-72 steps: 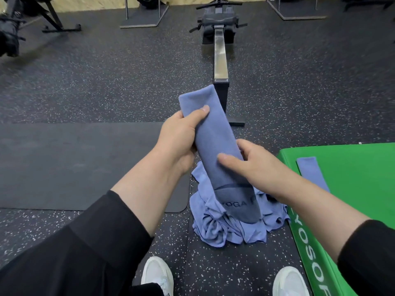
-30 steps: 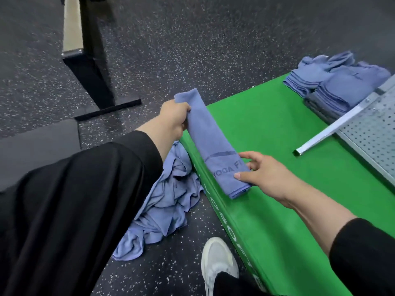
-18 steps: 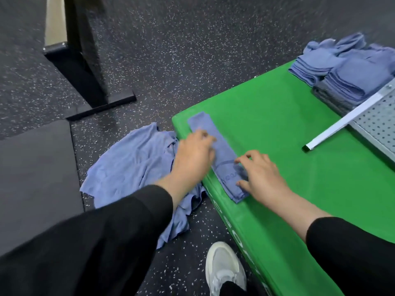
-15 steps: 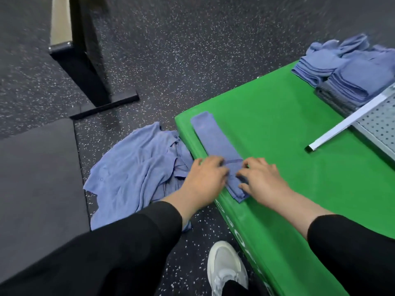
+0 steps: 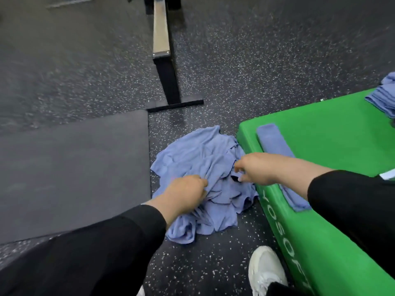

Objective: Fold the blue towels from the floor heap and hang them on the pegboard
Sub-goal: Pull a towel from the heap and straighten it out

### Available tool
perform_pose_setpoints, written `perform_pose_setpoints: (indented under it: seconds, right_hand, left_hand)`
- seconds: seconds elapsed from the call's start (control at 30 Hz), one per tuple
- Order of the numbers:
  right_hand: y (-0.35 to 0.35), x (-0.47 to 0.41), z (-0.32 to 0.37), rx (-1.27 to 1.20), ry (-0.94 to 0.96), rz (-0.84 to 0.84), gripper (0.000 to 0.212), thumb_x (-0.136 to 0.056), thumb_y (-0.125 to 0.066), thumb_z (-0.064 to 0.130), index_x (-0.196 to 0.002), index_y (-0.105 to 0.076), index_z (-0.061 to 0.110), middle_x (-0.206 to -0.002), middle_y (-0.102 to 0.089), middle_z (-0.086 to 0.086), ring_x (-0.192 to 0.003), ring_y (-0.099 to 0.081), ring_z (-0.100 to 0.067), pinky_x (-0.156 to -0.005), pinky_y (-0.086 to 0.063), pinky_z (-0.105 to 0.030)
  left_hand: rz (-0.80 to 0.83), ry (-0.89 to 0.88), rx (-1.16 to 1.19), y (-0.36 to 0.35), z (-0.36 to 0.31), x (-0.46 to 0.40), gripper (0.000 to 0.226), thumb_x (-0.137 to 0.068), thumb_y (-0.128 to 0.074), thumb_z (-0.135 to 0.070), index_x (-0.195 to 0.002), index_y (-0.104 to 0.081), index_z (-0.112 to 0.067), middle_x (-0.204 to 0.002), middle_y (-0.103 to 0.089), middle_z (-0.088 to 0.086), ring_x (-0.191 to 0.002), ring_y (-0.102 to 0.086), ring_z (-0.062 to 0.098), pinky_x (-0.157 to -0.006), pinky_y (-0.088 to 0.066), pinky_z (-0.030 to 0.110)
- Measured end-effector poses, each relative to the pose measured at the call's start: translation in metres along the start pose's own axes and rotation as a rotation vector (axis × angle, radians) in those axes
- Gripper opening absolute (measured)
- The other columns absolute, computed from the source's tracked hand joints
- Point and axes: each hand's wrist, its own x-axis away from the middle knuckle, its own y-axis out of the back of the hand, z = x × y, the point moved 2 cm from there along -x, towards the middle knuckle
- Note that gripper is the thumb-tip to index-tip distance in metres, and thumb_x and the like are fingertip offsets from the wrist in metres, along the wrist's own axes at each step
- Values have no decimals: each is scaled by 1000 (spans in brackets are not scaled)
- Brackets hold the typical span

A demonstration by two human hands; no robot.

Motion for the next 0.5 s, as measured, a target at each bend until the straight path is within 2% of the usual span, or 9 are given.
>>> perform_pose_setpoints:
  seconds: [0.07, 0.17, 0.3, 0.4, 0.5]
  right_hand:
    - [10, -21, 25, 58, 20, 33, 43, -101, -54, 37, -141, -53, 23, -138, -60, -6, -125, -56, -30, -95, -44, -34]
    - [15, -52, 55, 69, 14, 34, 43, -101, -54, 32, -143, -51, 21, -140, -59, -6, -127, -54, -30, -99, -43, -35]
    - [-26, -89, 71, -22, -44, 40, 46, -101, -51, 22, -147, -45, 18, -143, -53, -14, -127, -53, -33, -94, -45, -31]
    - [-66, -103, 72, 17, -56, -28, 58, -96, -54, 14, -150, -35, 23, -146, -45, -10, -128, -49, -35, -99, -48, -46]
    - [-85, -112, 75, 131, -49, -98, 58, -92, -62, 17, -144, -38, 25, -138, -42, -5, -122, -48, -33, -89, -50, -47]
  left_hand:
    - [27, 64, 14, 2, 31, 14, 29, -104, -43, -32, -121, -59, -13, -125, -59, 12, -115, -59, 33, -82, -44, 36]
    - [77, 127, 56, 1, 64, 24, 30, -103, -46, -31, -124, -61, -15, -125, -63, 9, -113, -59, 31, -83, -45, 34]
    - [90, 115, 130, 2, 75, 19, 33, -103, -46, -30, -128, -61, -15, -128, -64, 9, -114, -59, 30, -85, -46, 35]
    - [81, 87, 158, 3, 74, 13, 34, -103, -45, -32, -131, -59, -18, -130, -62, 7, -116, -58, 31, -90, -48, 36]
    - [80, 62, 160, 0, 72, 8, 33, -102, -45, -32, -128, -60, -17, -125, -64, 7, -114, -59, 31, -91, -50, 40]
